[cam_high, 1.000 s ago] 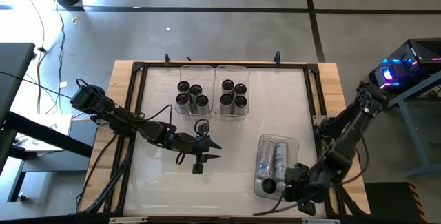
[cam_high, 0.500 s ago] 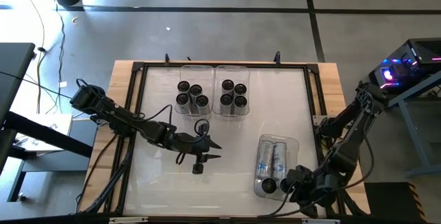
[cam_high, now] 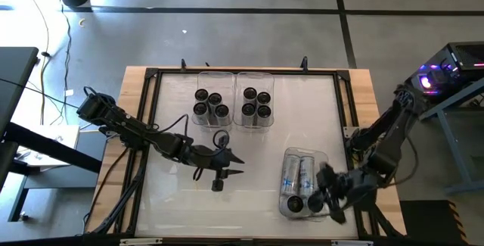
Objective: Sort soda cans
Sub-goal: Adjust the blue soda cans in the bottom right transparent bin
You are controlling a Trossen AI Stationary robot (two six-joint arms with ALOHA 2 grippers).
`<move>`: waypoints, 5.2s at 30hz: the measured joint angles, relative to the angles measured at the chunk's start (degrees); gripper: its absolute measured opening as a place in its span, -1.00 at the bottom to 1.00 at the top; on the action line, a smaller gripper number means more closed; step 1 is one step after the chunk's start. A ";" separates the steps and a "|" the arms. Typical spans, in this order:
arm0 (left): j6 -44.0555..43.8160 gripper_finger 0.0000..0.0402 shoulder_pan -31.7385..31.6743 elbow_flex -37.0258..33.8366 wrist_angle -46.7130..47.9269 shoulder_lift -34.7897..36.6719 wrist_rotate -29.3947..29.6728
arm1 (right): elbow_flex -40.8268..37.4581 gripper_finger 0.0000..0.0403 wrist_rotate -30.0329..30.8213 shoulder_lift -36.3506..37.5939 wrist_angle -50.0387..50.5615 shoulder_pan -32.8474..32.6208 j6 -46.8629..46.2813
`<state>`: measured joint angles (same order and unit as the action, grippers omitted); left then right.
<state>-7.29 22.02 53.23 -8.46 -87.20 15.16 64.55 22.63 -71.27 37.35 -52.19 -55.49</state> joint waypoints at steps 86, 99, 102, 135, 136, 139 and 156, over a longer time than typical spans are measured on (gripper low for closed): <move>-1.46 -0.32 -5.44 0.00 -0.01 -0.04 -2.84 | -9.38 0.08 -18.14 -18.95 19.71 27.20 99.82; -1.47 -0.32 -5.44 -0.02 -0.36 -0.04 -2.82 | 2.91 0.02 -4.79 -18.33 33.67 22.58 93.50; -1.49 -0.32 -5.44 -0.02 -0.38 -0.04 -2.64 | 5.48 0.01 -1.08 -18.29 37.09 21.31 91.40; -17.95 0.57 -15.71 19.65 -30.86 -32.32 -29.66 | 11.43 -0.02 22.35 -18.09 52.19 13.65 75.51; -17.92 0.57 -15.74 20.91 -27.78 -32.32 -29.53 | 11.43 -0.03 22.21 -18.09 52.20 13.61 75.53; -17.20 0.58 -15.71 23.46 -21.73 -32.13 -26.87 | 11.43 -0.03 22.32 -18.09 52.55 13.67 76.27; -21.15 0.58 -16.02 24.25 -17.64 -32.09 -28.28 | 11.58 -0.17 23.86 -17.99 51.78 12.22 75.61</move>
<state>-28.44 6.00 77.48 -26.10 -119.28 -13.12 76.14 46.49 -89.26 89.13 -39.97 20.12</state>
